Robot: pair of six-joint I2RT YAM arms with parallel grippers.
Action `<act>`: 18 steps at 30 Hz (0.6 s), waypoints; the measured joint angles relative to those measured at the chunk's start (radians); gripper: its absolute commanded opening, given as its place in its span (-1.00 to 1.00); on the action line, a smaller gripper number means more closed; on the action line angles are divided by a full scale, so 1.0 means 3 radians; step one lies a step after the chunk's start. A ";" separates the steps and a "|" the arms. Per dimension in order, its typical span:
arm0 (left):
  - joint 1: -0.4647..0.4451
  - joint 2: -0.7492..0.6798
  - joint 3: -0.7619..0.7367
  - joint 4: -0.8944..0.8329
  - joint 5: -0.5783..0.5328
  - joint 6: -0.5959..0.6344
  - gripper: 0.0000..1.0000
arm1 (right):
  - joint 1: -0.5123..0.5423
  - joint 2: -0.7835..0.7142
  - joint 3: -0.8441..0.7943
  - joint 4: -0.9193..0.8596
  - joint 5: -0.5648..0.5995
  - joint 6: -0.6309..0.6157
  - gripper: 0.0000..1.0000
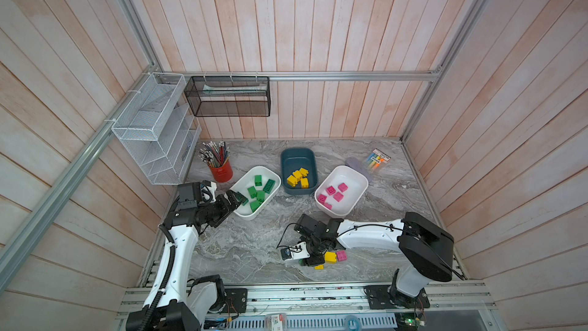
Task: Sort the legos into containers by color
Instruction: 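Carry the green brick into the small white bin and release it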
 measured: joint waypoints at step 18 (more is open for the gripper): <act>0.0000 0.0018 -0.0020 0.0001 0.0001 0.0074 0.99 | -0.0209 0.0064 0.0290 -0.0303 -0.0140 0.0259 -0.53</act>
